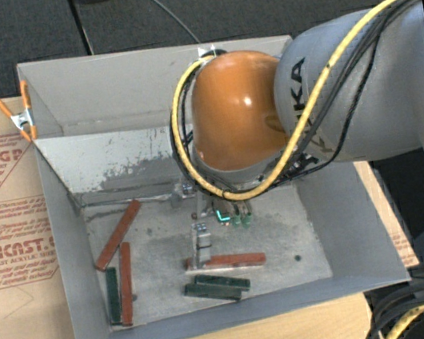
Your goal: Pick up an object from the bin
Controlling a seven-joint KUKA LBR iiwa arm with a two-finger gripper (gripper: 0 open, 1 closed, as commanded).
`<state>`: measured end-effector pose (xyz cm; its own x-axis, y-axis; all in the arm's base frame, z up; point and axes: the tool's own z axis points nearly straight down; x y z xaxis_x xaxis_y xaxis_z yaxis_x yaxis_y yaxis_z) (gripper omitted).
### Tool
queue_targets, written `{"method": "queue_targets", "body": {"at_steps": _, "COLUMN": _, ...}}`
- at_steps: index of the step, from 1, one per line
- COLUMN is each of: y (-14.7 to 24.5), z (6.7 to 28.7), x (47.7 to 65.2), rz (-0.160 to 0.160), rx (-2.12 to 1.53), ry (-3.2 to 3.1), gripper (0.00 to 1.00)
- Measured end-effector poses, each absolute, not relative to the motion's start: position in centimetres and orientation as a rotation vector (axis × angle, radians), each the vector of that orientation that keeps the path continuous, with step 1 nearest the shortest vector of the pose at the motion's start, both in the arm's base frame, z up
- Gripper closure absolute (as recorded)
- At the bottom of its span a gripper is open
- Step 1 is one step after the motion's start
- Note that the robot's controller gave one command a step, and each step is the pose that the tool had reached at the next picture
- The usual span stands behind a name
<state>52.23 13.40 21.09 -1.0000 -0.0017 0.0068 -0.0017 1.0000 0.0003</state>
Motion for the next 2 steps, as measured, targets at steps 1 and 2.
{"method": "queue_targets", "body": {"at_steps": 1, "y": 13.3, "z": 21.5, "x": 52.4, "rz": -0.002, "rx": 0.001, "ry": -3.142, "gripper": 0.0}}
{"method": "queue_targets", "body": {"at_steps": 2, "y": 11.5, "z": 17.8, "x": 52.1, "rz": -0.004, "rx": 0.084, "ry": -3.15, "gripper": 0.0}}
